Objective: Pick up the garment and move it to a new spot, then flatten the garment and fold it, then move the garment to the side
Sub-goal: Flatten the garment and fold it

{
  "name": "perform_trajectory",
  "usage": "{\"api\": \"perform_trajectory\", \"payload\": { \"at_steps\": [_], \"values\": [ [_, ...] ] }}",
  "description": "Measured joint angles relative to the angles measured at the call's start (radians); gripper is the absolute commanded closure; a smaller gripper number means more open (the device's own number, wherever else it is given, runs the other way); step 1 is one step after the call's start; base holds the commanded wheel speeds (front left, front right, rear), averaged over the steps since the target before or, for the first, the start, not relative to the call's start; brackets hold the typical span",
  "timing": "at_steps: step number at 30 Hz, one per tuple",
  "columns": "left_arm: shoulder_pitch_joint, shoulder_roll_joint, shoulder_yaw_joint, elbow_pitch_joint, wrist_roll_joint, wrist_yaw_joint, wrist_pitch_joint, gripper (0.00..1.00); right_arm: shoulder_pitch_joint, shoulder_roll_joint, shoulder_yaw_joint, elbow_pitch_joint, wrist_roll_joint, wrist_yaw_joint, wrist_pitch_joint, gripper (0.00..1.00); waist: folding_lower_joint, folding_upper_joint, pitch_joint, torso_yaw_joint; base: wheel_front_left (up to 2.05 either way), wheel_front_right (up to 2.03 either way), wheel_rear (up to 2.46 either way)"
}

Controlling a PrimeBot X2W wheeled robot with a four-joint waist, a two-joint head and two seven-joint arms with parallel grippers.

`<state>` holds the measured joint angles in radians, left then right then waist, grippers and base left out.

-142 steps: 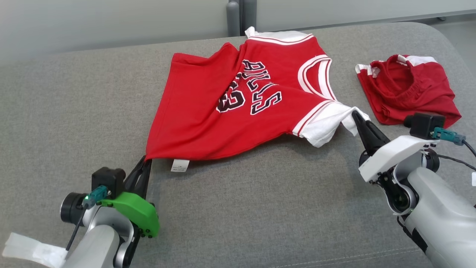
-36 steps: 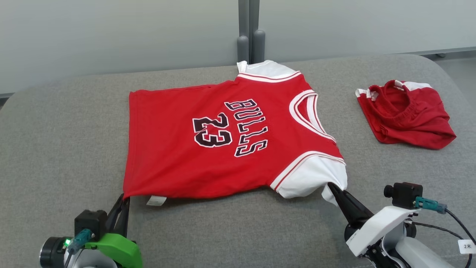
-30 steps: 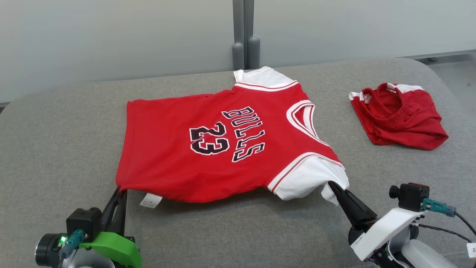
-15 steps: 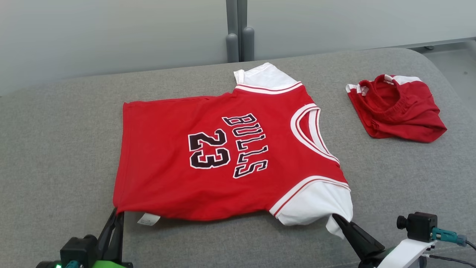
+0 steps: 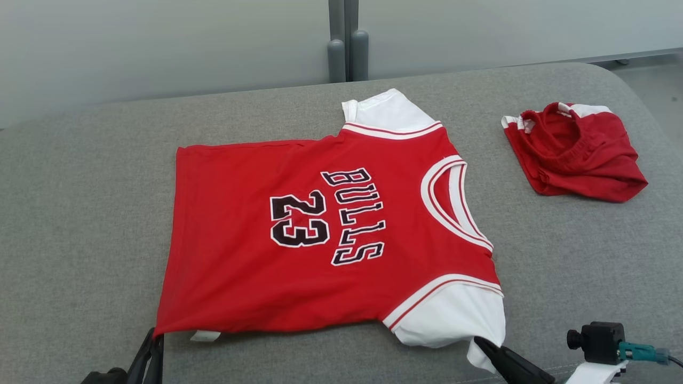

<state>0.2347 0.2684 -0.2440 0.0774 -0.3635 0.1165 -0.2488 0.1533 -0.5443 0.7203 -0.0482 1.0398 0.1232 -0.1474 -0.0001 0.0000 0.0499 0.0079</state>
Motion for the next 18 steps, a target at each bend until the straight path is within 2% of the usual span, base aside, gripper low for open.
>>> {"api": "perform_trajectory", "payload": {
  "at_steps": [6,12,18],
  "values": [
    [0.002,-0.01,0.006,0.011,-0.001,0.001,0.0,1.0,-0.003,0.001,-0.05,-0.002,0.016,-0.003,-0.013,1.0,0.0,0.0,0.004,-0.003,0.0,0.0,0.0],
    [0.001,-0.03,-0.016,0.051,-0.011,0.002,0.0,1.0,-0.026,0.005,-0.035,0.067,0.012,-0.01,0.004,1.0,0.0,0.0,0.0,-0.012,0.0,0.0,0.0],
    [-0.09,-0.024,-0.056,0.09,-0.002,-0.025,0.028,1.0,-0.128,0.028,-0.032,0.105,0.001,-0.01,0.035,1.0,0.0,0.0,0.004,0.005,0.0,0.0,0.0]
  ]
}}
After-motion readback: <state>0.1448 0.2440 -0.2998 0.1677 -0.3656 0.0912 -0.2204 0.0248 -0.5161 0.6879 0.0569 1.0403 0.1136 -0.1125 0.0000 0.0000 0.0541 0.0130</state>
